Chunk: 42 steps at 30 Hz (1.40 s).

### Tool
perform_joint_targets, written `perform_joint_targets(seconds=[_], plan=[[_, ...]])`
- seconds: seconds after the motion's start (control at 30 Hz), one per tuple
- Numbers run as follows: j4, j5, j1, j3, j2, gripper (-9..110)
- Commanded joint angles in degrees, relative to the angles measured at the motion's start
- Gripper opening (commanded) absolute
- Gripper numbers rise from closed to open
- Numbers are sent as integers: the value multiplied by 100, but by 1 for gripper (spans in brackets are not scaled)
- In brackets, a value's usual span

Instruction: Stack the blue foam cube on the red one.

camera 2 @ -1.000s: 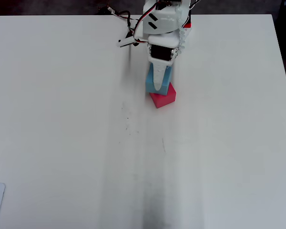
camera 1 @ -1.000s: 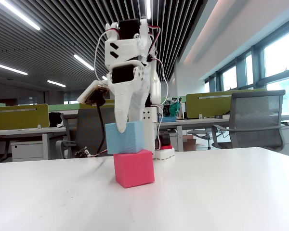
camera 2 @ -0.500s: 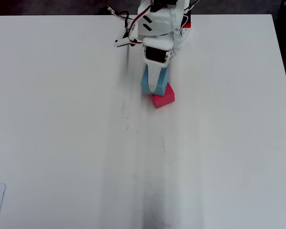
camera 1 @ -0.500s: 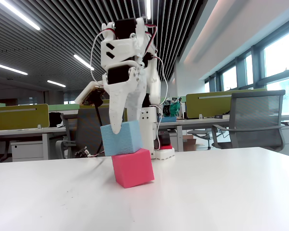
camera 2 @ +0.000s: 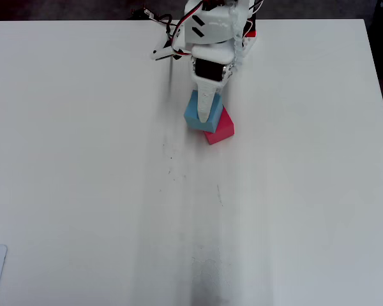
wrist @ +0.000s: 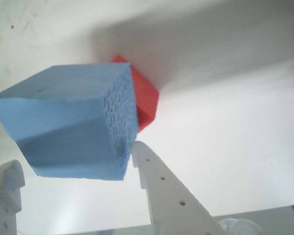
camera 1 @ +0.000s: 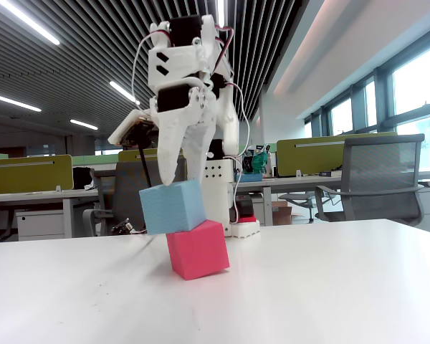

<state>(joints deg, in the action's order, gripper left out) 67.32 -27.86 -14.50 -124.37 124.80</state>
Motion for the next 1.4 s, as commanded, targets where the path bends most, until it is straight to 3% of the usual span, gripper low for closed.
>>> perform_joint_targets(seconds=[0.0, 0.43, 1.03, 1.37], plan=[[88, 26, 79, 316, 229, 29], [-53, 35, 729, 404, 1362, 26], [-1318, 782, 1371, -2769, 4482, 18], [-1178, 870, 1503, -3964, 5757, 18]])
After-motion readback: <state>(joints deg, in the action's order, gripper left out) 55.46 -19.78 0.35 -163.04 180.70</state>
